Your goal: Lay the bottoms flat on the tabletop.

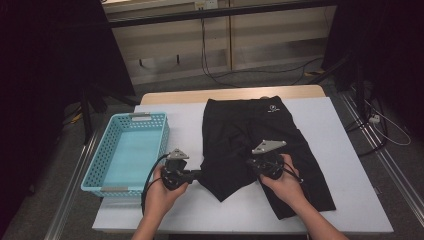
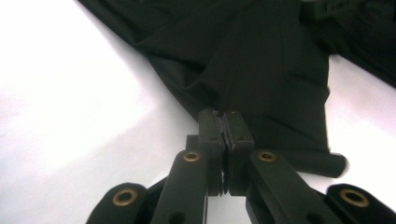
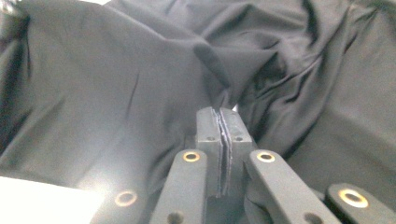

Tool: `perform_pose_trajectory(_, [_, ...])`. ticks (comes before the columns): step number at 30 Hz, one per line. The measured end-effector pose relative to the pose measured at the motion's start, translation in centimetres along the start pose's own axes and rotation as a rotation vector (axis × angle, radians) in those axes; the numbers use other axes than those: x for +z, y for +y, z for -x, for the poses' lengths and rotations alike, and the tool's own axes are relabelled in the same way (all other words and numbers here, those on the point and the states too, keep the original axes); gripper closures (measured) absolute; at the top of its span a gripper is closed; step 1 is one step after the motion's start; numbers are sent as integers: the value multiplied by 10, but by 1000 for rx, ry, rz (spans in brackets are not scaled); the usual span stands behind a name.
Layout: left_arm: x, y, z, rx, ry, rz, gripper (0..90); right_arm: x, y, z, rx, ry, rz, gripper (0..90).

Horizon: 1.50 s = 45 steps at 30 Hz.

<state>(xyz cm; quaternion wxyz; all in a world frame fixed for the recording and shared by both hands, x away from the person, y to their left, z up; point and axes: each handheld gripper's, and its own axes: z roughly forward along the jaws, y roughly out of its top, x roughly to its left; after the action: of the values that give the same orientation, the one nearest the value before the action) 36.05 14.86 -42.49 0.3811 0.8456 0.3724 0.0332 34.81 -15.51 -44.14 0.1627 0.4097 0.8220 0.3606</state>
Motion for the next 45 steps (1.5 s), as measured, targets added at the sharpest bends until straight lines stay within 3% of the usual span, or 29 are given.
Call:
perform_pose_trajectory(7, [-7, -1, -3, 0, 7, -19, 879, -3, -3, -15, -17, 53, -24, 884])
perform_pose_trajectory(12, [-6, -2, -4, 8, 8, -33, 875, -5, -8, -20, -14, 64, -54, 884])
perform_pose_trajectory(16, [-2, -3, -4, 13, 11, -40, 858, -5, -7, -16, -6, 51, -43, 884])
perform_pose_trajectory(18, [-1, -2, -3, 17, 32, -9, 684, -4, -6, -15, -14, 61, -30, 883])
perform_pose_trajectory(20, [-2, 0, -4, 2, 18, 10, 658, -5, -6, -16, -19, 64, -27, 883])
perform_pose_trajectory(23, [0, 4, -4, 14, 47, 40, 546, -4, -5, -18, -27, 68, -29, 879])
perform_pose_trajectory(29, [11, 14, -12, 14, 105, 94, 586, -2, -3, -20, -38, 71, -26, 878])
perform_pose_trajectory(32, [21, 19, -12, 18, 103, 99, 634, -2, -3, -21, -46, 79, -24, 876])
perform_pose_trajectory(35, [34, 21, -10, 59, 115, 72, 660, -2, -3, -23, -47, 86, -21, 874])
perform_pose_trajectory(43, [54, 17, -10, 92, 109, 35, 757, 0, -3, -25, -51, 92, -19, 869])
perform_pose_trajectory(45, [54, 19, -10, 92, 105, 24, 831, 1, -3, -26, -57, 94, -19, 869])
